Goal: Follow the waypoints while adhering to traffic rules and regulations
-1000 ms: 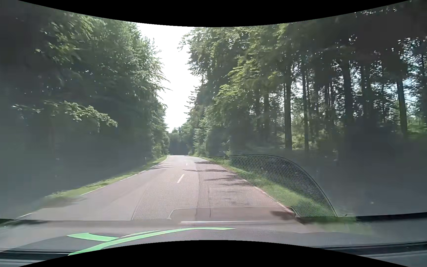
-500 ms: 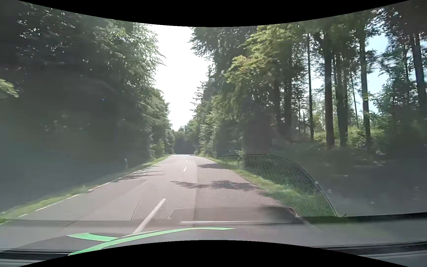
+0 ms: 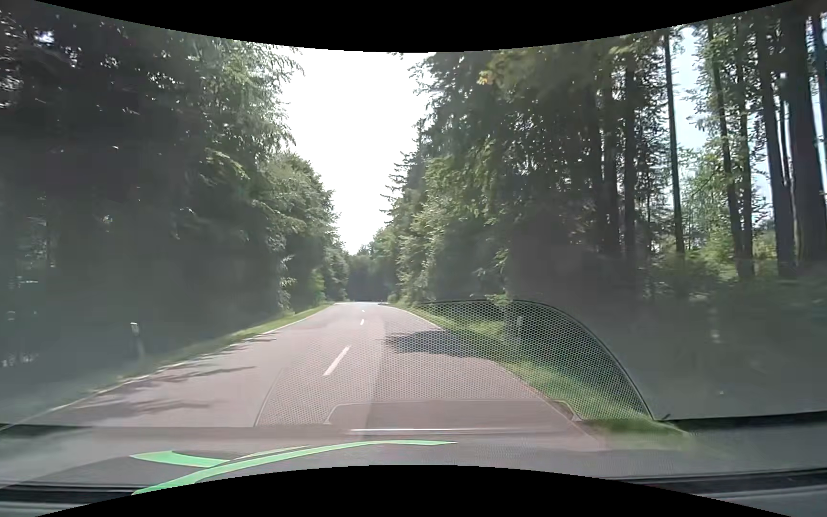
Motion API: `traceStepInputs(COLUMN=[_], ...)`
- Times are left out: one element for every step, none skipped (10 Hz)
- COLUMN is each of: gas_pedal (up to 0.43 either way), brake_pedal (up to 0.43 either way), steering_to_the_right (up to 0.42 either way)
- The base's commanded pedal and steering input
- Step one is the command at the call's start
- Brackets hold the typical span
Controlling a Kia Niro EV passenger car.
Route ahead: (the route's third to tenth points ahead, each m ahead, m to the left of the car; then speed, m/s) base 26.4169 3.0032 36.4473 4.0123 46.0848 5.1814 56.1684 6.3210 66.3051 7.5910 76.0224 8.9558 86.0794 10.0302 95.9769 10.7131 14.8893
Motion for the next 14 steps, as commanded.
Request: traceStepInputs(gas_pedal=[0.047, 0.047, 0.059, 0.059, 0.067, 0.067, 0.067, 0.067, 0.067, 0.067, 0.067, 0.067, 0.067, 0.047], brake_pedal=[0.0, 0.0, 0.0, 0.0, 0.0, 0.0, 0.0, 0.0, 0.0, 0.0, 0.0, 0.0, 0.0, 0.0], steering_to_the_right=[-0.022, -0.021, -0.02, -0.02, -0.019, -0.019, -0.018, -0.017, -0.017, -0.017, -0.017, -0.017, -0.017, -0.016])
